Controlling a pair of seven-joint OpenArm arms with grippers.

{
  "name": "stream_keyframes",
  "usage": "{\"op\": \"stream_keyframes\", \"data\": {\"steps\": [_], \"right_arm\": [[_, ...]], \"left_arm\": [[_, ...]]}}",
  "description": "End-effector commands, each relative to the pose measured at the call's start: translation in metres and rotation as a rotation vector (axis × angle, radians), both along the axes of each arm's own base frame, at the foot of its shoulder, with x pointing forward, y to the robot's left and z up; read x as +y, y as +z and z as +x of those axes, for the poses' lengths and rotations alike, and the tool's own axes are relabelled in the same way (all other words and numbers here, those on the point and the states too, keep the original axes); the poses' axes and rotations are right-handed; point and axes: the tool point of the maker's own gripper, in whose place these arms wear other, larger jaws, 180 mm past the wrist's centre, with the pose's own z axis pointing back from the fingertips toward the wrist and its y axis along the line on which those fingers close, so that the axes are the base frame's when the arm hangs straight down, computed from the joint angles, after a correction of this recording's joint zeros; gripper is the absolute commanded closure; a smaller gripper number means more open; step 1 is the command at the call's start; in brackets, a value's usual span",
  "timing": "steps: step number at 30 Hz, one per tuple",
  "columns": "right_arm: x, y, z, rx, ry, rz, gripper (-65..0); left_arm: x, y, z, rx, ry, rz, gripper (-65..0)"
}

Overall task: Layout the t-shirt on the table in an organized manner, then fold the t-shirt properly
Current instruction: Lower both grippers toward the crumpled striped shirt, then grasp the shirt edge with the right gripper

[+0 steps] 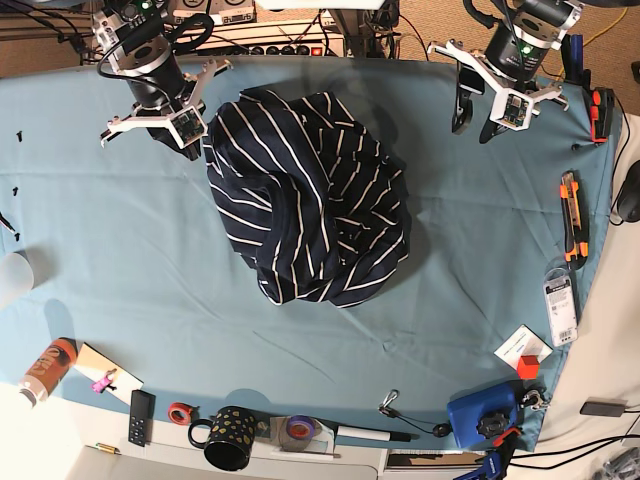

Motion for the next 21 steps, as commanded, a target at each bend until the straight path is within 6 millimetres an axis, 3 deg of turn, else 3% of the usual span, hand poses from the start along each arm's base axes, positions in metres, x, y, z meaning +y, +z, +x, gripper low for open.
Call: {"op": "stream_keyframes", "data": {"steps": [1,2,6,7,10,14,21], "right_arm": [[0.003,0.012,0.006,-0.051,0.004,0.012,0.0],[0.004,0.013,0.006,-0.054,-0.005,0.023,-3.1],[0.006,0.017,0.012,-0.094,-0.039,0.022,-26.5],[0.006,0.019,0.013,-0.107,-0.042,0.016,-29.5],[0.006,0.019,0.013,-0.107,-0.06,0.02,-30.0],[0.0,0.004,0.009,0.002,-0.123,0.045,-30.0],[0.027,-0.007,0.012,0.088,-0.023,0.174,-30.0]], "left_arm": [[-0.002,0.01,0.002,-0.036,-0.004,-0.013,-23.3],[-0.002,0.01,0.002,-0.036,-0.004,-0.013,-23.3],[-0.002,0.009,0.002,-0.035,-0.004,-0.013,-23.3],[-0.002,0.009,0.002,-0.035,-0.004,-0.013,-23.3],[-0.002,0.009,0.002,-0.035,-0.004,-0.012,-23.3],[-0.002,0.01,0.002,-0.036,-0.004,-0.013,-23.3],[-0.002,0.01,0.002,-0.036,-0.004,-0.013,-23.3]]}}
